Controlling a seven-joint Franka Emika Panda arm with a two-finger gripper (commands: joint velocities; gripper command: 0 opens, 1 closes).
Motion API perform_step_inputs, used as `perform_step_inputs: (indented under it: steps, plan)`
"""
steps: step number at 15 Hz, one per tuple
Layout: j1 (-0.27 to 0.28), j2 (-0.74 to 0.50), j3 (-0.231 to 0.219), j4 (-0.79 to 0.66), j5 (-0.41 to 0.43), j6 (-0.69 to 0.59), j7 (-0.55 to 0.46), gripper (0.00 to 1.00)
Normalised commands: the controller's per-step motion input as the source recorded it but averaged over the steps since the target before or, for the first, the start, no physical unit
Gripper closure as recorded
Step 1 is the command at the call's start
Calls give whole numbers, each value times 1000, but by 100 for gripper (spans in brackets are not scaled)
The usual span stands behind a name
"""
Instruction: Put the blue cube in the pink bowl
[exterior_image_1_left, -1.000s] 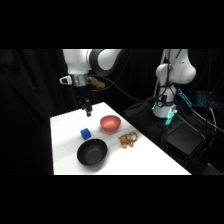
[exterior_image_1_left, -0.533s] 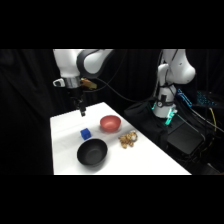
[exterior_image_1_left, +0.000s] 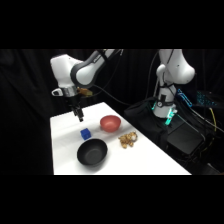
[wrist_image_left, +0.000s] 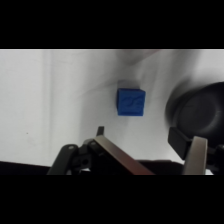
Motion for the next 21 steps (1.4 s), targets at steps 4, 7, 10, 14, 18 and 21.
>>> perform_step_inputs:
  steps: [4, 7, 10, 14, 18, 21]
  plan:
    - [-88, 183, 97, 133, 112, 163, -77, 0]
    - [-62, 116, 86, 18, 89, 228, 8, 0]
    - [-51, 38, 91, -84, 93, 282, 54, 0]
    - [-13, -33, 37, -171, 57, 304, 146, 0]
    - [15, -90, -7, -259, 28, 329, 172, 0]
    - [5, -50, 6, -202, 45, 267, 124, 0]
